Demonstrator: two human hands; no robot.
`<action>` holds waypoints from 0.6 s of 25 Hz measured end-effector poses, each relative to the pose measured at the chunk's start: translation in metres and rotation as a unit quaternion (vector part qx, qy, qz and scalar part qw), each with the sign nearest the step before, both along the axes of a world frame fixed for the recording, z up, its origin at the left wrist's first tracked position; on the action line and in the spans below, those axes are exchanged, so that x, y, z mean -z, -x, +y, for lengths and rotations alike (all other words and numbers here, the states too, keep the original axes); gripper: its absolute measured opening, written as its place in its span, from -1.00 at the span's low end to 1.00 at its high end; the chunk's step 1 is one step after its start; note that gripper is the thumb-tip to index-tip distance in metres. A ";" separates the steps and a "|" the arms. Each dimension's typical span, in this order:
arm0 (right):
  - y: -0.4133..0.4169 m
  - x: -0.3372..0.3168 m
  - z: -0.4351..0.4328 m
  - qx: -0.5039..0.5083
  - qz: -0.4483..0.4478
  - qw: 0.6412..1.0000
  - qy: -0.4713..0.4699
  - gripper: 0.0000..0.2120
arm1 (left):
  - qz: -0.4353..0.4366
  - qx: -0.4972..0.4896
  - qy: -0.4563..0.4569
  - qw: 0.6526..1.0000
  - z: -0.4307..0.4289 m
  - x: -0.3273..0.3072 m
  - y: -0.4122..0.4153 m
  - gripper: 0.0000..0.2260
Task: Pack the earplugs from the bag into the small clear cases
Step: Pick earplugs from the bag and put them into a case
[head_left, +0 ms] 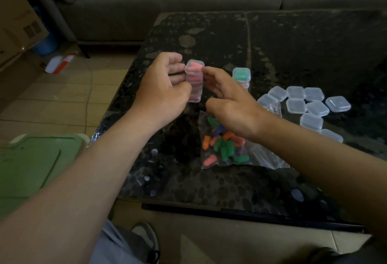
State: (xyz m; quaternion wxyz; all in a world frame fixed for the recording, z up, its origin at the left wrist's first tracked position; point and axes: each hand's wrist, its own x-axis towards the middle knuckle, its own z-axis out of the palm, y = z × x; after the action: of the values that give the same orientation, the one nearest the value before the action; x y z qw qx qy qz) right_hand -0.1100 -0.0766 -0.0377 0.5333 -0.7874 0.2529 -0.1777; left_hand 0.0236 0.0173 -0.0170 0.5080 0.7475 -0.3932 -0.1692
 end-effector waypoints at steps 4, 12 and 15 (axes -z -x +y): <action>-0.001 -0.001 -0.001 -0.013 0.000 1.000 -0.004 -0.25 | -0.001 -0.006 -0.002 1.000 0.000 0.000 0.000 -0.51; -0.001 -0.003 0.001 -0.007 -0.011 1.000 -0.019 -0.26 | 0.007 -0.008 0.000 1.000 0.000 -0.001 0.002 -0.53; 0.000 -0.003 -0.002 -0.012 0.000 1.000 -0.022 -0.30 | 0.006 -0.010 -0.001 1.000 0.000 0.000 0.001 -0.52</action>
State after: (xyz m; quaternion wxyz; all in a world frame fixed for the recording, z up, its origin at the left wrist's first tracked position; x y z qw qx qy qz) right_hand -0.1100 -0.0782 -0.0345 0.5525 -0.7787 0.2473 -0.1653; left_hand 0.0225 0.0169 -0.0165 0.5108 0.7510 -0.3828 -0.1691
